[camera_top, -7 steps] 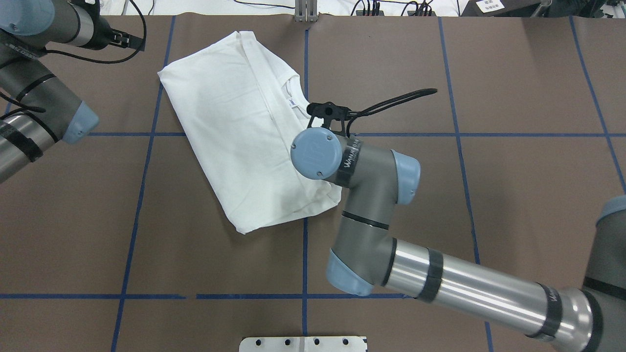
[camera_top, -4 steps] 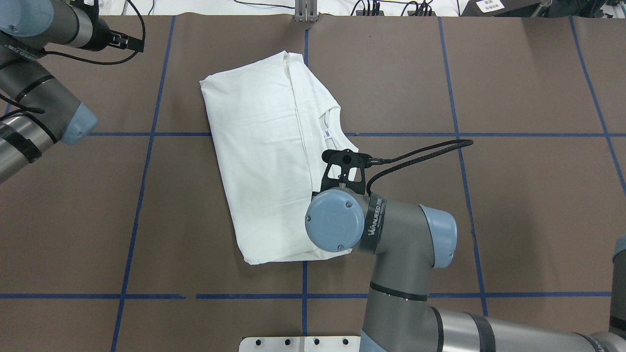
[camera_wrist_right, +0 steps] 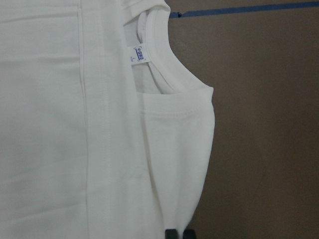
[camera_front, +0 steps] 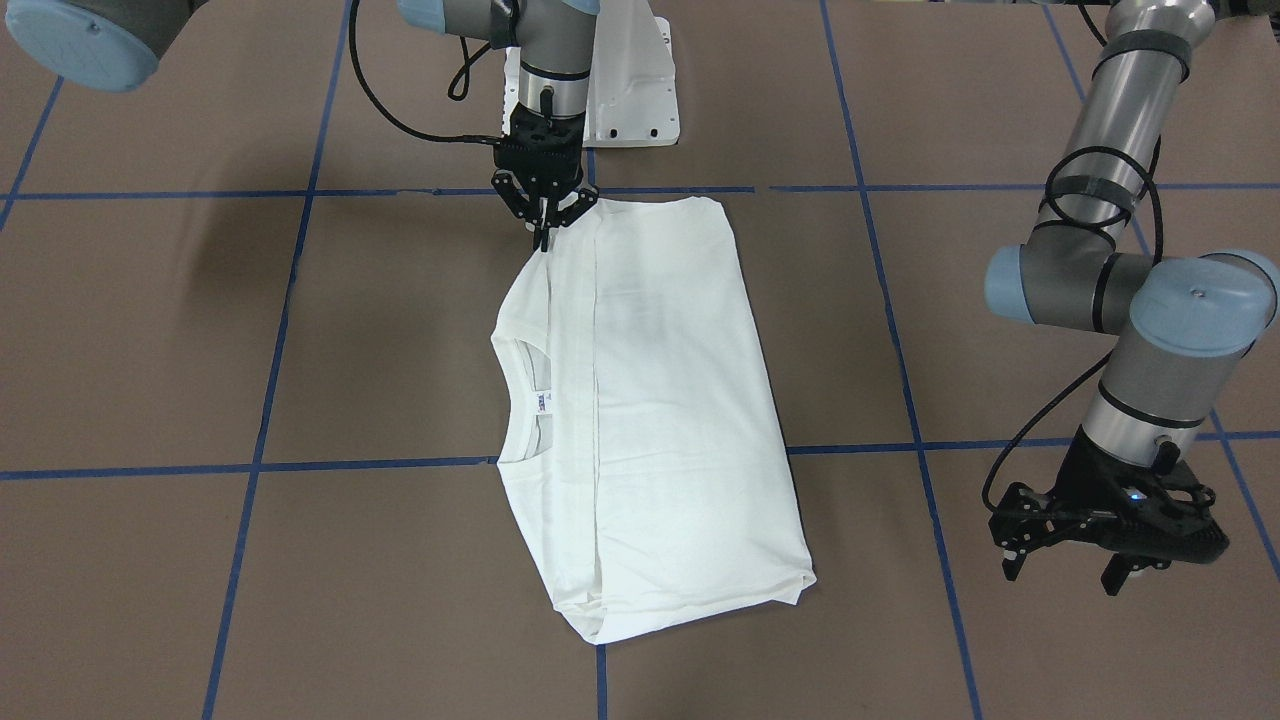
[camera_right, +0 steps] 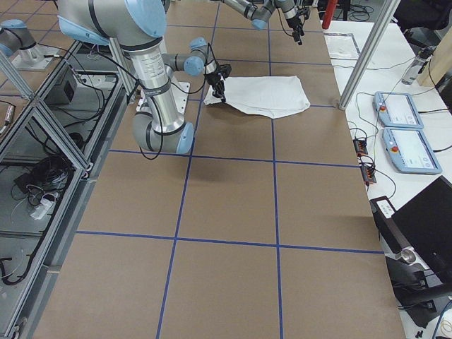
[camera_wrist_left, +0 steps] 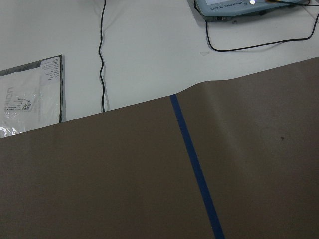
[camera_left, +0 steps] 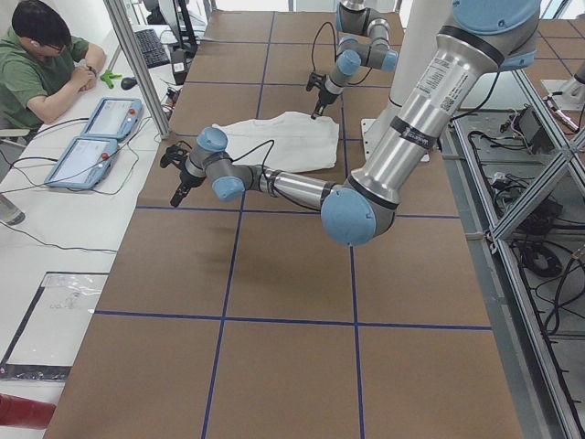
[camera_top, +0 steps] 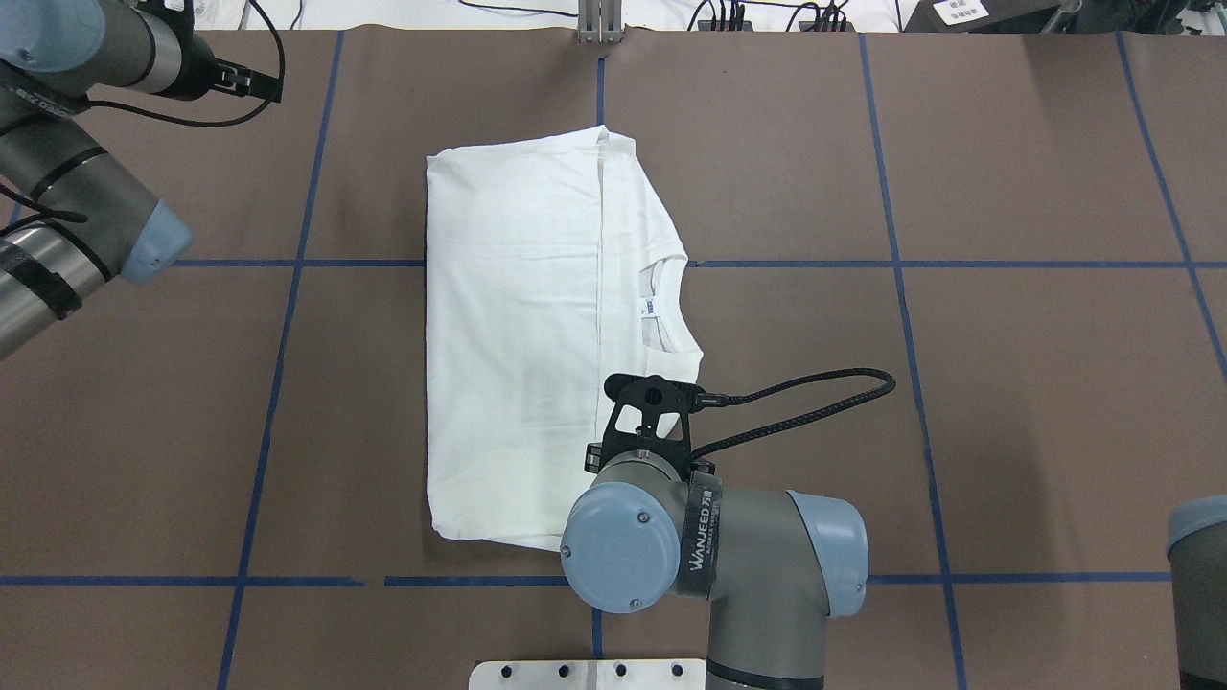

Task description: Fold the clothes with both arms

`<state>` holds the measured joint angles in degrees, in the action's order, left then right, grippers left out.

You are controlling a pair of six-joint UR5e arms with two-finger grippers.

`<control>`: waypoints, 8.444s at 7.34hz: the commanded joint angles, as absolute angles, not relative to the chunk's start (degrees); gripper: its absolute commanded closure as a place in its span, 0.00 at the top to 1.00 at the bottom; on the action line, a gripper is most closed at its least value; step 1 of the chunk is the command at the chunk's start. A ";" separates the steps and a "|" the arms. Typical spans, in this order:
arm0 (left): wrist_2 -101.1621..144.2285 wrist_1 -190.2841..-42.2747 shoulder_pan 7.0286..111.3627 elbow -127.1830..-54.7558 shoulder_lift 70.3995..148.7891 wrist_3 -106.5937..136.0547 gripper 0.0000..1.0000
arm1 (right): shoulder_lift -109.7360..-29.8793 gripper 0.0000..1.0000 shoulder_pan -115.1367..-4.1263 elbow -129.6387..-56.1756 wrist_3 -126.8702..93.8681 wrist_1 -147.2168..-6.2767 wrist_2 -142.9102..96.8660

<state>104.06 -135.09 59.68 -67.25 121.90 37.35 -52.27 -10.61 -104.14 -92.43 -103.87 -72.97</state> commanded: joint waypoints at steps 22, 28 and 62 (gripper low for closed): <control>104.15 -135.09 59.59 -69.79 119.80 37.27 1.00 | -22.15 0.99 -30.94 -42.10 -75.68 -72.84 -70.66; 104.15 -135.09 59.59 -69.79 119.79 37.27 1.00 | -22.32 0.98 -31.64 -42.10 -69.09 -80.32 -70.40; 104.24 -135.18 59.24 -70.58 119.27 38.94 1.00 | -50.77 0.00 -20.82 -94.10 -62.25 -101.43 -79.89</control>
<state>104.17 -135.18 59.27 -70.49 119.33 38.93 -45.99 -19.87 -89.14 -64.72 -101.42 -79.88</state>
